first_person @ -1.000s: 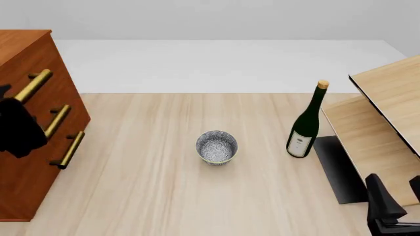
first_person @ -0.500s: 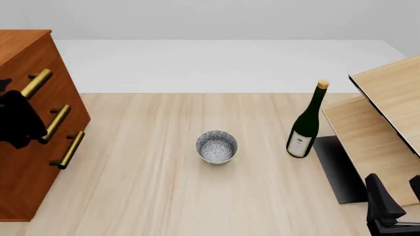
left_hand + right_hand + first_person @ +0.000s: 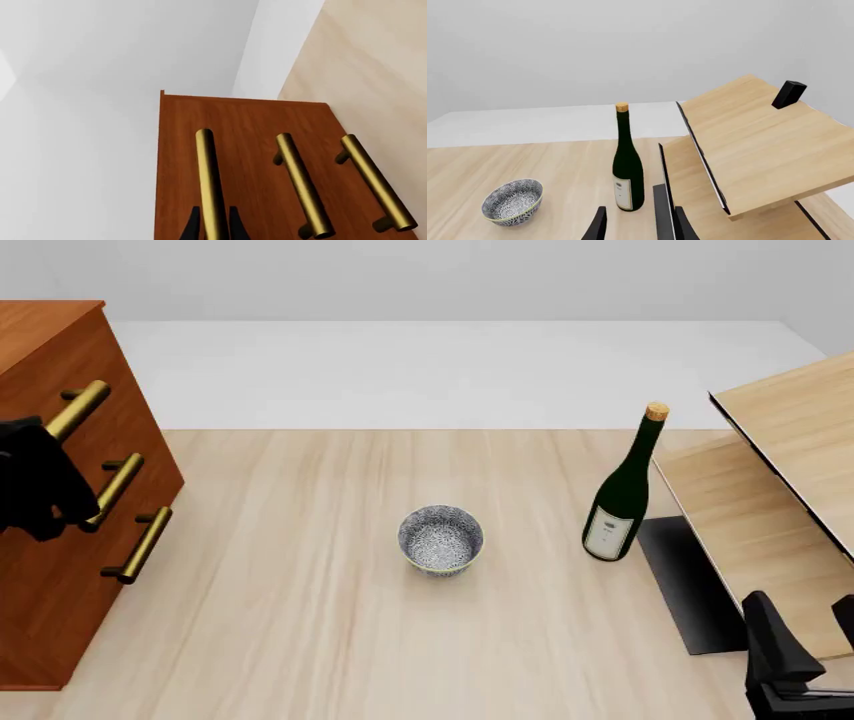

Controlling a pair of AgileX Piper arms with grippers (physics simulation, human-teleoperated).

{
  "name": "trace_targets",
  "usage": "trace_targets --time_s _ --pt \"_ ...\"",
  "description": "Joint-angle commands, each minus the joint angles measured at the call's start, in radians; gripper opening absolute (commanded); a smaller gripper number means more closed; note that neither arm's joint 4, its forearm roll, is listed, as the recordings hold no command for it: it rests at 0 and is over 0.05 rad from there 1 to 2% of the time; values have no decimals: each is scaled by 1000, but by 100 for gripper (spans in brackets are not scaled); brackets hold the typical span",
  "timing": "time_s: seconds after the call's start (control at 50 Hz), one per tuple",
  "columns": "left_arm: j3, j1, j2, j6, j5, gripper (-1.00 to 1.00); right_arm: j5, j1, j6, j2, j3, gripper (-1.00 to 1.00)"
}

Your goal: Close the bottom drawer of the cabinet and open the top drawer.

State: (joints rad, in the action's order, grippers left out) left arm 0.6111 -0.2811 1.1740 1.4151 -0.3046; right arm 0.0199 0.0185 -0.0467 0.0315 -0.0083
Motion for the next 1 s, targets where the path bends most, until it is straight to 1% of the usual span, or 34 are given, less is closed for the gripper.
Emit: trace_targets --time_s 0.02,0.54,0.86,1.0 --pt "-23 20 -36 19 18 -100 6 1 -3 10 -4 100" --pt "-22 96 -17 57 -8 -100 23 15 -38 37 -9 100" --pt "-5 148 -9 58 -9 -100 13 14 -52 28 -11 100" --pt "12 187 1 51 -6 -100 9 14 -53 23 -8 100"
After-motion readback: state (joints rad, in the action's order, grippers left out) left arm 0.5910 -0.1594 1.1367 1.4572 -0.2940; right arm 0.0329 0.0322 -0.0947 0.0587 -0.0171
